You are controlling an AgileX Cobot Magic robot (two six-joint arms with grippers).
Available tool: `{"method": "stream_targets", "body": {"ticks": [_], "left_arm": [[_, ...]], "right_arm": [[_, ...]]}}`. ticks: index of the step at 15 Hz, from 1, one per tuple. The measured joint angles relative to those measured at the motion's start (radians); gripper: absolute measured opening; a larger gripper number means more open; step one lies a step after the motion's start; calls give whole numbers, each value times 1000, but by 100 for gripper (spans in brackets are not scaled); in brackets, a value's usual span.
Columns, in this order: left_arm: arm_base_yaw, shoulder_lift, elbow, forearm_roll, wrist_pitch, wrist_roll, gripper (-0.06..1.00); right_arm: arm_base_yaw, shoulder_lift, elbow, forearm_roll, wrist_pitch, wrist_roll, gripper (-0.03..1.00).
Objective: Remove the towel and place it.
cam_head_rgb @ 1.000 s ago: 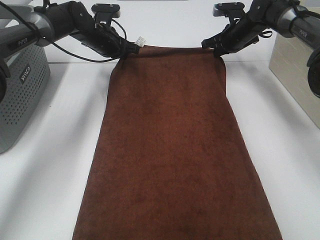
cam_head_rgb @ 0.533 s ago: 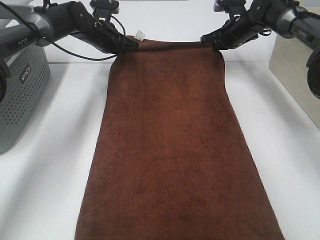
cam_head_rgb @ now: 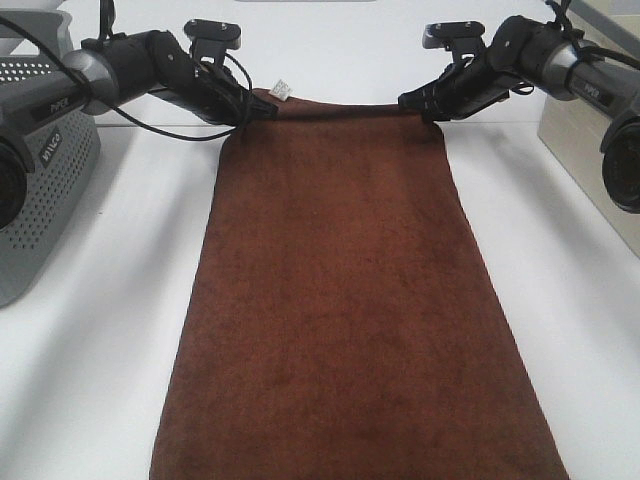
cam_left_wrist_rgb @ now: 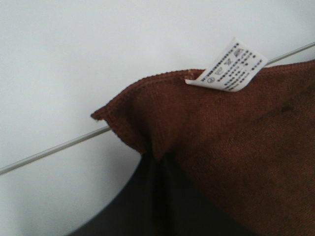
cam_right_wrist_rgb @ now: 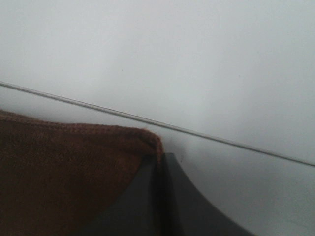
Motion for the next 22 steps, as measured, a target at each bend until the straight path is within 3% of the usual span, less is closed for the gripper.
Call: {"method": "stream_targets", "body": {"ticks": [4, 9, 13, 15, 17, 20, 22], "left_arm": [[0, 15, 0, 0, -59, 0, 0], [0, 15, 0, -1, -92, 0, 4], [1, 15, 0, -1, -107, 0, 19], [1, 15, 0, 0, -136, 0, 38], [1, 15, 0, 1, -169, -4, 58], [1, 15, 0, 1, -181, -4, 63], [1, 6, 0, 3, -158, -4, 64]], "right_arm": [[0, 11, 0, 16, -37, 0, 2], [0, 11, 0, 34, -55, 0, 14], [0, 11, 0, 34, -68, 0, 35], [0, 11, 0, 34, -94, 0, 48], [0, 11, 0, 34, -112, 0, 54], [0, 11, 0, 34, -118, 0, 56], [0, 5, 0, 34, -48, 0, 61]]}}
